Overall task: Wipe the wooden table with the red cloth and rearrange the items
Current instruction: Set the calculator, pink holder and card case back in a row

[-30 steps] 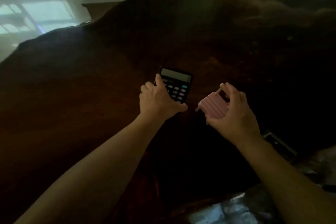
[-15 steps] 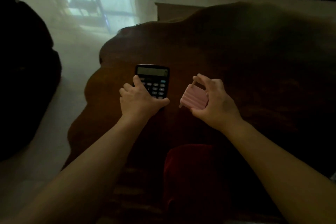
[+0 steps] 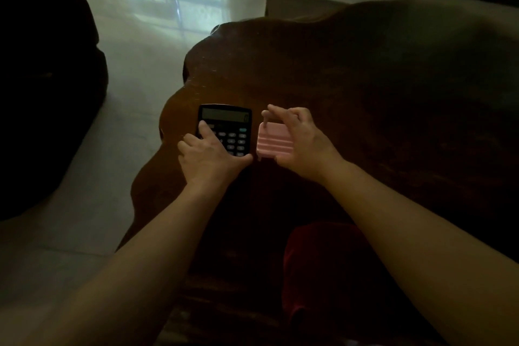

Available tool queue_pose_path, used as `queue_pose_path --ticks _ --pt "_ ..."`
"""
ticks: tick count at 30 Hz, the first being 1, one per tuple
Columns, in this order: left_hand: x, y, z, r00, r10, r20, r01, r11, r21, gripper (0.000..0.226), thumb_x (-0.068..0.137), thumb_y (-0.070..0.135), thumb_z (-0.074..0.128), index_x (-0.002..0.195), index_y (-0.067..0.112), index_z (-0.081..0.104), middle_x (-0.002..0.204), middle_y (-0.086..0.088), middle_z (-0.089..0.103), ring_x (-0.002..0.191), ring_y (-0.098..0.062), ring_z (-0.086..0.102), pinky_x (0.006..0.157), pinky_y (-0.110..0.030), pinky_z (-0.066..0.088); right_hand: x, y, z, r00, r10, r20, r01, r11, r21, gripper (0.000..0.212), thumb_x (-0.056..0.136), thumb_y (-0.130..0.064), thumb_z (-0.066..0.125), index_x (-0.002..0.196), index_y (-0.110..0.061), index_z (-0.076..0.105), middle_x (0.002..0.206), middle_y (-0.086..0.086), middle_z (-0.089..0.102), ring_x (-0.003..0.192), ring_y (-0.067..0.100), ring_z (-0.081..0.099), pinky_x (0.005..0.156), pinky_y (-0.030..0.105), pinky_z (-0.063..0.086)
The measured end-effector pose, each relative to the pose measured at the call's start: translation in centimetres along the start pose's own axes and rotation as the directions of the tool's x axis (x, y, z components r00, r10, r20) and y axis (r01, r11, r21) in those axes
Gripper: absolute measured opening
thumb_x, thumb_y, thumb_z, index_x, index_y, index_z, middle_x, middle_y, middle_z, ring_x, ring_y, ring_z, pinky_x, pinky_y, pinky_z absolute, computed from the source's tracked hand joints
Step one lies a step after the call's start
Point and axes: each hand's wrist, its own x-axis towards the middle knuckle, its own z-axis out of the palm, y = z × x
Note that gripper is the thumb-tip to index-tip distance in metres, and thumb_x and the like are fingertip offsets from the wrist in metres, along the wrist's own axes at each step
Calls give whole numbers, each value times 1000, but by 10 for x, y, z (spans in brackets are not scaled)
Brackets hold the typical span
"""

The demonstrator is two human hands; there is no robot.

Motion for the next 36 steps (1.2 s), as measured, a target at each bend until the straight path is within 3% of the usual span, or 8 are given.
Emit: queue_pose_path --ticks 5,8,10,15,18,22,27,36 --pt "-1 -1 8 1000 6 -9 -5 999 33 130 48 85 69 145 14 20 130 -27 45 115 -42 46 89 -50 46 -1 -1 -3 999 10 42 -9 1000 -14 116 77 -21 84 151 -60 3 166 -4 4 140 33 36 87 38 46" --pt "-2 1 4 999 -30 17 29 997 75 135 46 93 61 148 13 21 134 -26 44 118 -42 46 92 -50 45 -9 1 -7 998 47 41 -48 999 11 127 75 -22 86 150 -59 -9 168 -3 -8 147 31 28 104 52 46" --pt "-6 -1 -3 999 -28 -24 29 996 81 127 51 93 58 143 11 31 132 -24 47 116 -41 48 89 -51 47 -19 5 -9 998 68 11 -68 997 39 130 75 -25 87 149 -59 -13 168 -3 -9 150 30 22 106 50 41" --pt "-31 -7 -25 964 154 -219 -170 984 -60 70 74 54 75 123 11 50 115 -20 55 100 -38 52 77 -47 47 -73 34 -16 984 158 -84 -145 979 143 125 76 -33 86 146 -65 -13 168 -7 2 149 25 24 99 37 40" --pt "-62 11 -37 926 297 -235 -335 931 -144 56 79 35 77 122 9 53 113 -21 57 100 -39 52 78 -47 47 -121 62 -25 966 241 -96 -219 956 193 113 80 -35 83 152 -59 -2 167 -9 9 147 20 28 99 34 39" --pt "-111 62 -29 839 540 -66 -542 817 -198 55 81 36 75 126 13 54 123 -17 56 113 -33 51 89 -46 46 -200 104 -47 895 428 -123 -405 898 175 96 85 -39 78 155 -47 13 166 -8 15 148 17 27 109 42 34" --pt "-146 112 4 697 673 249 -629 740 -238 81 80 59 67 149 29 34 153 -2 37 141 -27 28 108 -53 37 -274 144 -66 791 594 -147 -579 804 133 80 90 -43 71 156 -34 28 165 -2 22 150 20 20 113 46 35" --pt "-223 215 69 409 839 359 -832 505 -232 94 80 74 54 155 34 12 164 0 17 150 -25 4 117 -51 13 -397 234 -104 576 753 -319 -816 555 -164 89 88 -51 71 158 -24 23 165 16 20 152 38 6 120 56 13"
